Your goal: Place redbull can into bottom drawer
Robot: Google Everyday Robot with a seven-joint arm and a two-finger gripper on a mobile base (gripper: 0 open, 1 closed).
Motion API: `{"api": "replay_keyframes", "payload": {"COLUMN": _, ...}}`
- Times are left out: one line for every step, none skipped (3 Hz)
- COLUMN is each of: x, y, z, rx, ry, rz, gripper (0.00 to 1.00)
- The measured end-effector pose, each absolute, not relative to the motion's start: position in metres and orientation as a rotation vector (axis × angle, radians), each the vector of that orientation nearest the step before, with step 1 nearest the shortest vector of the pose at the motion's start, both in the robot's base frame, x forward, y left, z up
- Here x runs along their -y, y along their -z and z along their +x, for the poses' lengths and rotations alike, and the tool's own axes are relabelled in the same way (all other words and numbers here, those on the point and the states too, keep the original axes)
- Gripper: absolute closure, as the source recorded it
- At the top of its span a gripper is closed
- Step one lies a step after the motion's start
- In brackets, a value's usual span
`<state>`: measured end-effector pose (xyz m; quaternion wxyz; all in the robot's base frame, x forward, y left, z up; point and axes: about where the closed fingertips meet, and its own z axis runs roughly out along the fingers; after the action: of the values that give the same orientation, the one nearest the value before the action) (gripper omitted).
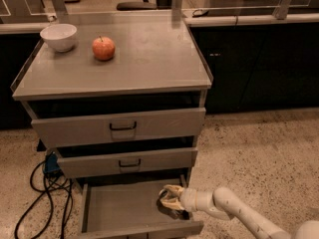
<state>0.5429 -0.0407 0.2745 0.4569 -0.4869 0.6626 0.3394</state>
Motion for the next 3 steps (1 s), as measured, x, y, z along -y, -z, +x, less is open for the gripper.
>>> {"api": "replay_keyframes", "payload": {"x": 0.039, "y": -0.273, "z": 0.544, "rx": -1.633, "ry": -0.826, "rz": -1.224, "gripper": 1.0}}
{"api": "replay_keyframes", "payload": {"x": 0.03, "y": -0.249, "z": 0.56, "rx": -1.661, "ry": -0.826, "rz": -1.269, "gripper": 1.0}}
{"api": "replay_keyframes", "payload": {"x": 0.019, "y": -0.225, "z": 0.596, "rx": -1.73, "ry": -0.78, "rz": -1.366, "gripper": 1.0}}
